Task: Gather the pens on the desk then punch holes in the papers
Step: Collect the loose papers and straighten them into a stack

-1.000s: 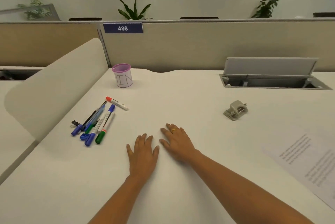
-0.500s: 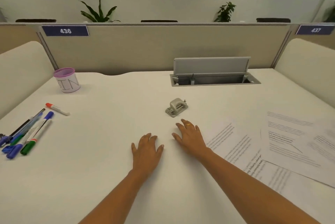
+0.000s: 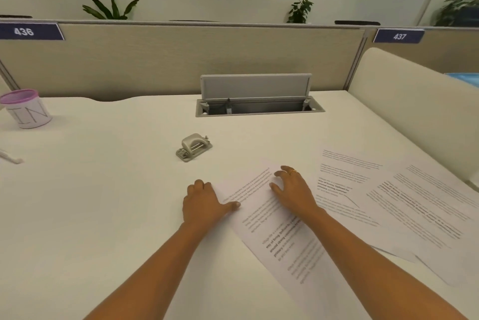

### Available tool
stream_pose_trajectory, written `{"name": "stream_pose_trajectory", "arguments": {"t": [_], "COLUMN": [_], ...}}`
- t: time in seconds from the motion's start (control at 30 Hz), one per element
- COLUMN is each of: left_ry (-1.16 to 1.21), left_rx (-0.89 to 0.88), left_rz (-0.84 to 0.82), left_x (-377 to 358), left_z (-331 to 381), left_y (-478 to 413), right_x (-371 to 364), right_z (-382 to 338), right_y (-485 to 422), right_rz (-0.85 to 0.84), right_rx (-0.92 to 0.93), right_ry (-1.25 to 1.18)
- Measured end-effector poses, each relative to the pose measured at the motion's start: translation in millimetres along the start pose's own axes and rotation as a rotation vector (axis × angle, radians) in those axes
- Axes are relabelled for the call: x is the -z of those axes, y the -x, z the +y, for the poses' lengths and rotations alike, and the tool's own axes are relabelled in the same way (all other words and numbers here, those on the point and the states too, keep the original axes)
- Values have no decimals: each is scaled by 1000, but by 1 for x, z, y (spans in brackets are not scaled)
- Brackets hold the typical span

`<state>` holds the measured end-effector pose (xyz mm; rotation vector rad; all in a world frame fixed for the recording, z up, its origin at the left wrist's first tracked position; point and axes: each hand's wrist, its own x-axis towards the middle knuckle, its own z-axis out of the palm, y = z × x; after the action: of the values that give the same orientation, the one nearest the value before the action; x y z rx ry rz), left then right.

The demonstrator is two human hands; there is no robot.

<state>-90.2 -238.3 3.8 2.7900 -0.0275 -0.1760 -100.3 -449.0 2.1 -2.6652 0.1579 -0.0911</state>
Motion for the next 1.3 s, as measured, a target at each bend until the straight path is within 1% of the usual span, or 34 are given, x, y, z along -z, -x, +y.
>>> {"name": "stream_pose_trajectory", "arguments": {"t": [0.07,0.23,0.4,0.47,0.57,0.73,0.8,0.9,1.0,1.1,1.2,1.3], "left_ry": [-29,-17,123,163,160,163,244,415,520,671,904,1191], "left_rx": [16,48,76,81,110,156,179,227,275,302,354,379], "left_rz": [-19,-61,-107,-102,-85,-12,41,105,152,182,162,56], "left_x": [2,8,8,7,6,6,4,0,-4,-5,-4,-6], "left_z": [7,15,15,13,10,12,13,17,20,21,23,29], "left_y": [-2,-7,-11,-10,-9,-5,-2,0,2,2,4,10], "right_x": [10,32,40,40,36,26,25,30,38,43,46,49], "right_z": [14,40,50,51,51,51,53,57,60,63,62,61], "right_y": [3,8,14,18,25,32,34,36,38,40,42,43], "right_rz": [25,107,88,72,48,94,72,9,-102,-187,-229,-237], "right_rx": [-31,-159,-280,-292,-291,-236,-232,-223,-224,-205,-180,-176], "right_ry": [-12,-12,7,38,68,137,111,-1,-55,-59,-59,-57]}}
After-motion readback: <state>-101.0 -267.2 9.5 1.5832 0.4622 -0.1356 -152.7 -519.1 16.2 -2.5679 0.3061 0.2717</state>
